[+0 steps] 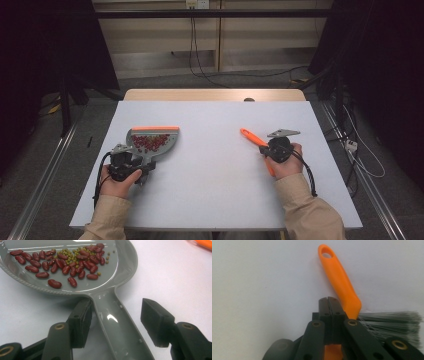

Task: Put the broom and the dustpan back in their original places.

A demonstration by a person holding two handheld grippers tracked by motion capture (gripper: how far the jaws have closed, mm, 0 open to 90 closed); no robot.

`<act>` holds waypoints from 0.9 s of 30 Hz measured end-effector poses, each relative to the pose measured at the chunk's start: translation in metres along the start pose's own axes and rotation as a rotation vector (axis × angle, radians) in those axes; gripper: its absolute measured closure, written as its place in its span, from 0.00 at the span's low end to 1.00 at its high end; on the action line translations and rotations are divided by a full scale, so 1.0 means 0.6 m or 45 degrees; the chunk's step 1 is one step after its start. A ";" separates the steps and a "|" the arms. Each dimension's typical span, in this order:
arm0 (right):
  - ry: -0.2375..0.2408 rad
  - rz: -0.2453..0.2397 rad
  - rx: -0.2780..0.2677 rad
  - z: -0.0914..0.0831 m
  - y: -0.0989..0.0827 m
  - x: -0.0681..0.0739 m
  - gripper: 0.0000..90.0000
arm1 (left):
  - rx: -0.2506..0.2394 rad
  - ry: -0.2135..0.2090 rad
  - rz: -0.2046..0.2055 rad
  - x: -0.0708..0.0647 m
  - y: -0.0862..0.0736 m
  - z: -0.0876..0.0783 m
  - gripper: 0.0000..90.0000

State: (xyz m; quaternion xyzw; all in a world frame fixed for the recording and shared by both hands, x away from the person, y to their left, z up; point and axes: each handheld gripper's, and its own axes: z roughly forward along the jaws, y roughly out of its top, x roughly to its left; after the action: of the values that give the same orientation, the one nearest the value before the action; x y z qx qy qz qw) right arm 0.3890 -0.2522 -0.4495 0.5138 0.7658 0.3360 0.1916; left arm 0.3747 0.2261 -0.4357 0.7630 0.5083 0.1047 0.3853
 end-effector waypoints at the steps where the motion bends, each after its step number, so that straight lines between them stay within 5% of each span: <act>1: 0.005 -0.002 -0.013 -0.001 0.000 -0.002 0.97 | -0.004 -0.001 0.001 0.000 0.000 0.000 0.46; 8: 0.105 0.111 -0.118 -0.018 -0.003 -0.013 0.81 | -0.038 -0.019 0.003 -0.002 0.000 -0.007 0.40; 17: 0.195 0.103 -0.220 -0.031 0.000 -0.003 0.57 | -0.129 -0.046 0.026 -0.001 0.008 -0.017 0.21; 27: 0.268 0.057 -0.232 -0.042 -0.004 0.012 0.38 | -0.160 -0.196 0.084 -0.008 0.018 -0.016 0.15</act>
State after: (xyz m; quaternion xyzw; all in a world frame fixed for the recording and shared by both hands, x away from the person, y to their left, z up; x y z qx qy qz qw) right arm 0.3683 -0.2544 -0.4334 0.4731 0.7363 0.4604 0.1485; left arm 0.3745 0.2246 -0.4205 0.7593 0.4444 0.0902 0.4668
